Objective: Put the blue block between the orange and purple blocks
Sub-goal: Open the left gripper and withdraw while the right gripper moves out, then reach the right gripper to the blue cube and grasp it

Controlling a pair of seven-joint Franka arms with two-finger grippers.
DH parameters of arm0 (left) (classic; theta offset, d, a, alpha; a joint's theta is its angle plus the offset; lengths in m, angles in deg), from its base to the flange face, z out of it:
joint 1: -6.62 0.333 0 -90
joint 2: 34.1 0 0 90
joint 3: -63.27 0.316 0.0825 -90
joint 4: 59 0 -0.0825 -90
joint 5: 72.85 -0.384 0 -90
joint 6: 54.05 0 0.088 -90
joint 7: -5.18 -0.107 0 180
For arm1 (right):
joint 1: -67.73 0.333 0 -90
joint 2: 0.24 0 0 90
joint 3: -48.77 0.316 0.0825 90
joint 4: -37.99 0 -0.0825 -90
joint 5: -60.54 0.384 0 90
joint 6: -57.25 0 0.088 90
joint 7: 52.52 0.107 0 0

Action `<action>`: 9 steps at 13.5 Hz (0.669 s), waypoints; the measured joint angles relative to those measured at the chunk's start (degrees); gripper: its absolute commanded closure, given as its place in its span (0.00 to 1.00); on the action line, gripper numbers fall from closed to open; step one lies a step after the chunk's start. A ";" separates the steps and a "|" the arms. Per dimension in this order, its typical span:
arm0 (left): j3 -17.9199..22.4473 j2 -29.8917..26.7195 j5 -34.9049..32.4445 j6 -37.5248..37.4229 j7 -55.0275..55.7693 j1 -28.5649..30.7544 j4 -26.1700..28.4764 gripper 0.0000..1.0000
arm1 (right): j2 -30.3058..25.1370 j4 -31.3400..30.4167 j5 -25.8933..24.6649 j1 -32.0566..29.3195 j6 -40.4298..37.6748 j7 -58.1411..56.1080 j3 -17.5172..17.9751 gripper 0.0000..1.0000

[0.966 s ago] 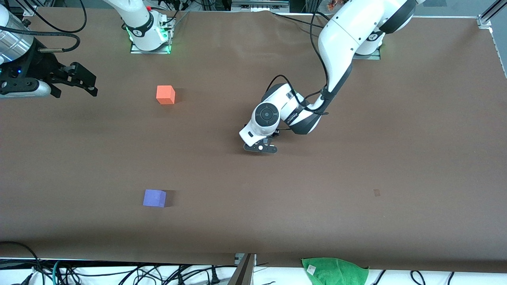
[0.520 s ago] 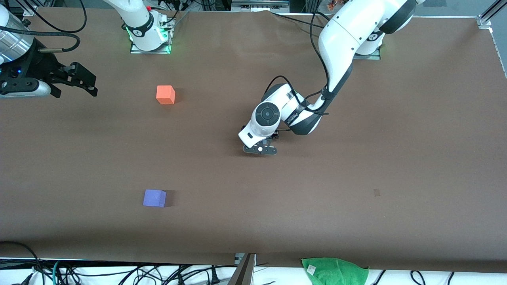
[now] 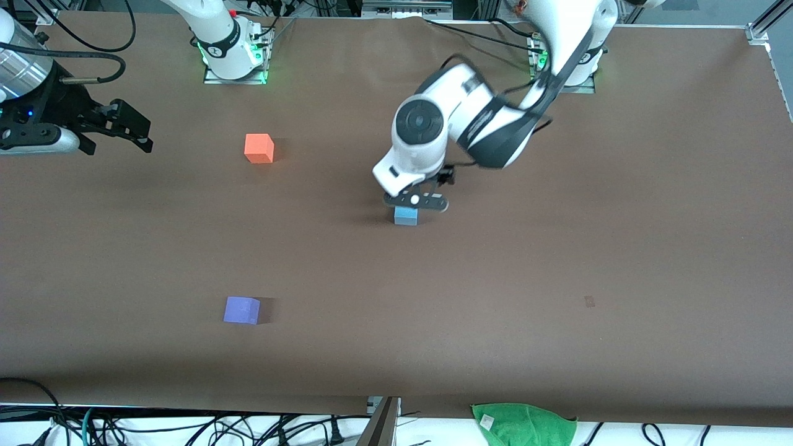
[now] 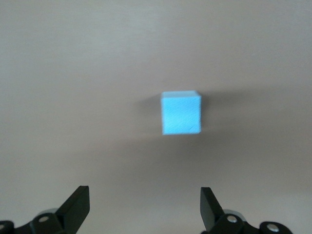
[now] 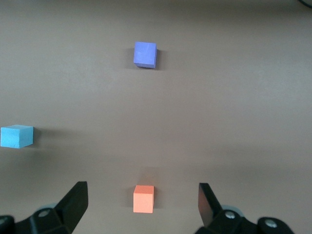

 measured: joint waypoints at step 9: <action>1.26 -17.06 -0.12 -15.77 -20.63 26.50 0.22 0.00 | 11.15 -1.06 1.61 5.50 0.40 4.49 2.78 0.00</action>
